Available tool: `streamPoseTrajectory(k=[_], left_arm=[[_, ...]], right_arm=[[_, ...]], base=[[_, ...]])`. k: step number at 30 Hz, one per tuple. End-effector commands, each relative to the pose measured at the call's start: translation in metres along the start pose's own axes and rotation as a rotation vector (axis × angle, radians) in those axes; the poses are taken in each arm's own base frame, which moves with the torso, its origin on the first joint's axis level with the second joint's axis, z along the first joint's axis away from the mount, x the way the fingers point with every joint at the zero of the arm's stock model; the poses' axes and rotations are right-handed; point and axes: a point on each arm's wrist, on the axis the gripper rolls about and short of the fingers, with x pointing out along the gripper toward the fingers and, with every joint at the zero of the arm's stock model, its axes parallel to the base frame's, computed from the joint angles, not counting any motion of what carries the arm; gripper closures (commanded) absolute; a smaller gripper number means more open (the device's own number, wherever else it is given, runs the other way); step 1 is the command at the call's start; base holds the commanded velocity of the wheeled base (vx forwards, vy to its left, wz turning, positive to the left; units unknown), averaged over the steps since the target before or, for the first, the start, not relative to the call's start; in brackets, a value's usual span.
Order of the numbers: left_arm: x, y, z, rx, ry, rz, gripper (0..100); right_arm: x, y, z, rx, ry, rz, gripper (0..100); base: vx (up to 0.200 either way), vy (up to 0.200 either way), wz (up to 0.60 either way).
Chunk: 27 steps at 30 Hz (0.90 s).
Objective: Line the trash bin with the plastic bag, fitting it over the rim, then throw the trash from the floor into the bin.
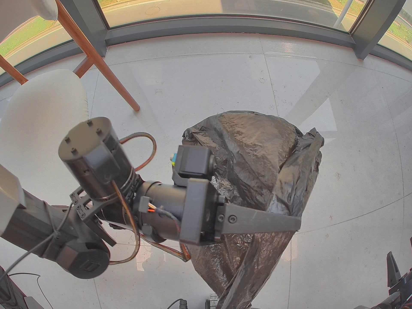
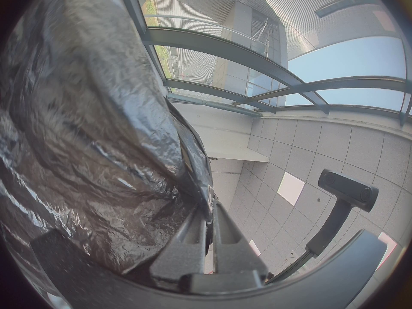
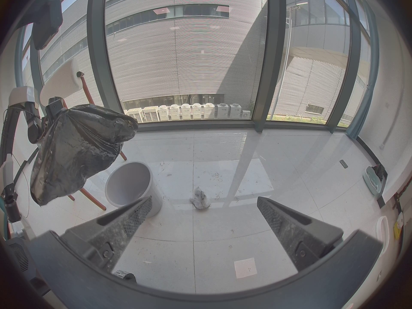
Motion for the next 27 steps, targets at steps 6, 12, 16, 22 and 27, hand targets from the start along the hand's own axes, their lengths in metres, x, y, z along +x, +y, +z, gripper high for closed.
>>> streamPoseTrajectory(k=[6,12,16,22,27], left_arm=[[0.017,0.032,-0.012,-0.114,0.039,-0.009,100],[0.017,0.049,-0.020,-0.127,0.037,-0.002,100],[0.018,0.059,-0.023,-0.138,0.039,0.003,100],[0.021,0.077,-0.027,-0.179,0.039,0.000,100],[0.022,0.085,-0.029,-0.211,0.029,0.004,100]], right_arm=[[0.000,0.000,-0.005,0.000,0.001,0.000,0],[0.000,0.000,-0.005,0.000,0.001,0.000,0],[0.000,0.000,-0.005,0.000,0.001,0.000,0],[0.000,0.000,-0.005,0.000,0.001,0.000,0],[0.000,0.000,-0.005,0.001,0.001,0.000,0]], base=[[0.000,0.000,0.00],[0.000,0.000,0.00],[0.000,0.000,0.00],[0.000,0.000,0.00],[0.000,0.000,0.00]])
